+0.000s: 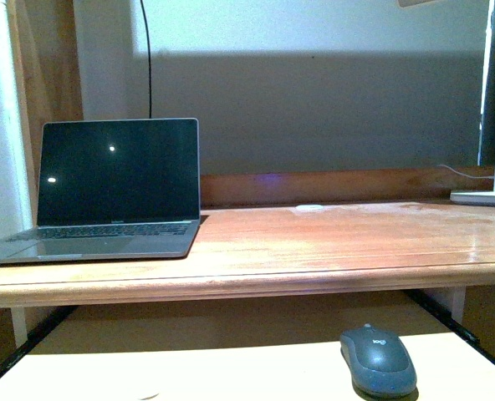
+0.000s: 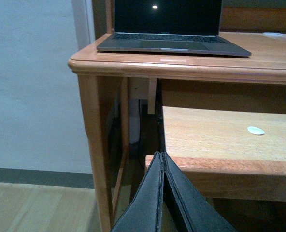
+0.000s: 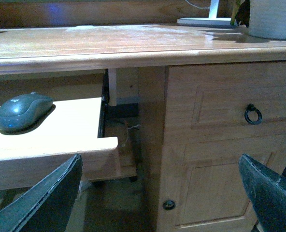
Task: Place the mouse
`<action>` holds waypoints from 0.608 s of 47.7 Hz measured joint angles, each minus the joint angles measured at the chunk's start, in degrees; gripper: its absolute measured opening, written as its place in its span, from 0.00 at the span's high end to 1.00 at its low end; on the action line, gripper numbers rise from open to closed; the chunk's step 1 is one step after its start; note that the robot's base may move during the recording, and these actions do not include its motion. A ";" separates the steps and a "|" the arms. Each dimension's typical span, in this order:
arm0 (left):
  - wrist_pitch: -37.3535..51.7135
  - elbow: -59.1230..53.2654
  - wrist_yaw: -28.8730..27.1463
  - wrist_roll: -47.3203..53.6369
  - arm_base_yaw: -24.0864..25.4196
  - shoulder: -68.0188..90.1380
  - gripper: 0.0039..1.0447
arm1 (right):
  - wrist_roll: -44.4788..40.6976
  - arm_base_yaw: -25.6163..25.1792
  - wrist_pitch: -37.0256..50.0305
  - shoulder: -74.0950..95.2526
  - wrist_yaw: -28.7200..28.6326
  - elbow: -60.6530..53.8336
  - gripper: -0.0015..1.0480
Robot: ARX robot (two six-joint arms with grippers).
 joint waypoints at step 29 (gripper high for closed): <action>0.17 -3.82 0.20 0.00 0.22 -3.45 0.98 | 0.00 0.00 0.00 0.00 0.00 0.00 0.07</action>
